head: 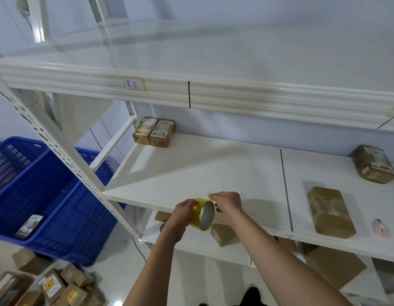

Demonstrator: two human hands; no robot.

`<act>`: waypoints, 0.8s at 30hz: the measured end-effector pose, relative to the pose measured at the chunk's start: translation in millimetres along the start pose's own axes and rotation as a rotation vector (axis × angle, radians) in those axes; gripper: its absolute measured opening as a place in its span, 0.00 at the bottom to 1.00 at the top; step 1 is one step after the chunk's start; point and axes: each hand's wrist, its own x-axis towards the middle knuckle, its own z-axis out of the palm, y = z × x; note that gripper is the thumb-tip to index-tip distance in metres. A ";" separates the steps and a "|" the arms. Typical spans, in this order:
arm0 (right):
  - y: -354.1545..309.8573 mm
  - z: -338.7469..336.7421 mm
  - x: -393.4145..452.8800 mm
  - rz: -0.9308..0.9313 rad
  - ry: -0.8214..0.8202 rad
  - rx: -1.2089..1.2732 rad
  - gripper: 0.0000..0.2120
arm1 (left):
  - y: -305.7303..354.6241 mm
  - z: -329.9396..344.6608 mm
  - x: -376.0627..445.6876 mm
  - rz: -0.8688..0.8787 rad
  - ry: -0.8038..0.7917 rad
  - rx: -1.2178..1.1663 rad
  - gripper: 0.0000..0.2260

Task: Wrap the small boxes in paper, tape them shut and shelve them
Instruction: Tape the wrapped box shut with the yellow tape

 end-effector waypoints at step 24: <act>-9.9 -266.6 29.3 0.227 -0.155 0.329 0.10 | 83.9 186.8 -10.9 0.392 -0.404 0.578 0.09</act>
